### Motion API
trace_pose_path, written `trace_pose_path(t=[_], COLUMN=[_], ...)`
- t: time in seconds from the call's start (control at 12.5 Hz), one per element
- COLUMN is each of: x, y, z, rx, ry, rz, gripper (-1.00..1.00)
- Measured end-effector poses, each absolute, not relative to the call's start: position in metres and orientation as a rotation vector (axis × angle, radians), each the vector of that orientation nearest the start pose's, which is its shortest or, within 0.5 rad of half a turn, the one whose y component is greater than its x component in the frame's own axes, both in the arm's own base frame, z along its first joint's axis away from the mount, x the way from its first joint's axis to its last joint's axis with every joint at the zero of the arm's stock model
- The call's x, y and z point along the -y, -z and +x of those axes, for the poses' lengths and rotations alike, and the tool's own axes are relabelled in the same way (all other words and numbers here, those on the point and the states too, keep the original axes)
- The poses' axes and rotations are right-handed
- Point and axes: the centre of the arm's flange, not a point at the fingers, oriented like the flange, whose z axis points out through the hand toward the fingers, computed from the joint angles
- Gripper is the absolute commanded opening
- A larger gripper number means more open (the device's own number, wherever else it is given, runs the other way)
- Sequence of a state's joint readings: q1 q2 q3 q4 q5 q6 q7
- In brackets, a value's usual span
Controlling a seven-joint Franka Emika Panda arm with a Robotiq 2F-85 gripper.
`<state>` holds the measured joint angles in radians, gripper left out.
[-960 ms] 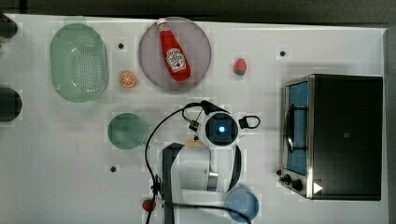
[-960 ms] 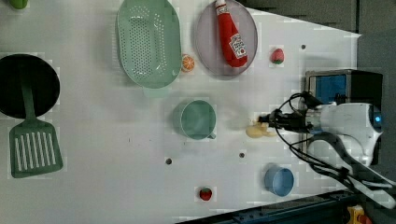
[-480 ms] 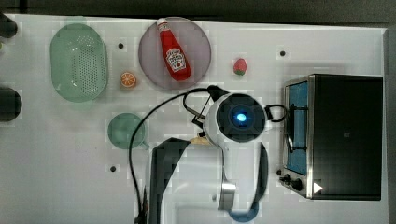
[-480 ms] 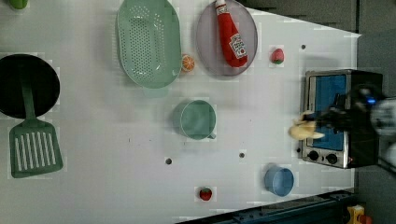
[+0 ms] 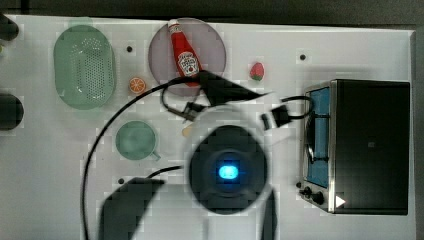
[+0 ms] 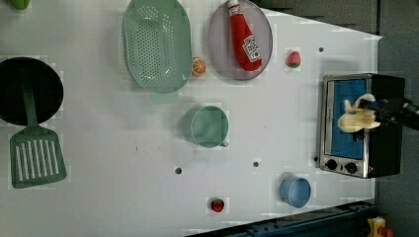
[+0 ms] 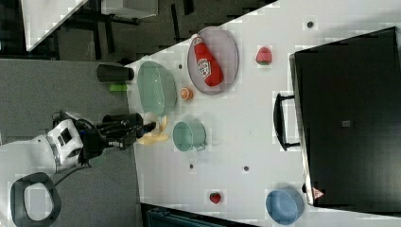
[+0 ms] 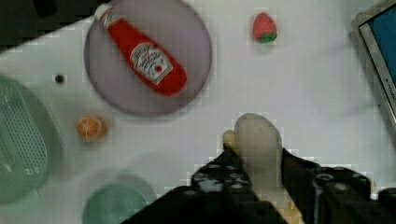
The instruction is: Pick Banana and place it in mug.
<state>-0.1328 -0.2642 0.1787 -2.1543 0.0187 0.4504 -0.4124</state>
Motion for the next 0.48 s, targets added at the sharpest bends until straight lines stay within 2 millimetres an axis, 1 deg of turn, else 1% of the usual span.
trace_pose_path(t=[0.08, 0.32, 0.4, 0.48], x=[-0.053, -0.126, -0.154, -0.175], y=[-0.501, -0.441, -0.422, -0.412], z=[0.483, 0.476, 0.468, 0.461], rx=[-0.461, -0.221, -0.137, -0.090], ry=[0.129, -0.052, -0.087, -0.117], rz=[-3.120, -3.194, -3.220, -3.227], gripper=[-0.42, -0.42, -0.42, -0.42])
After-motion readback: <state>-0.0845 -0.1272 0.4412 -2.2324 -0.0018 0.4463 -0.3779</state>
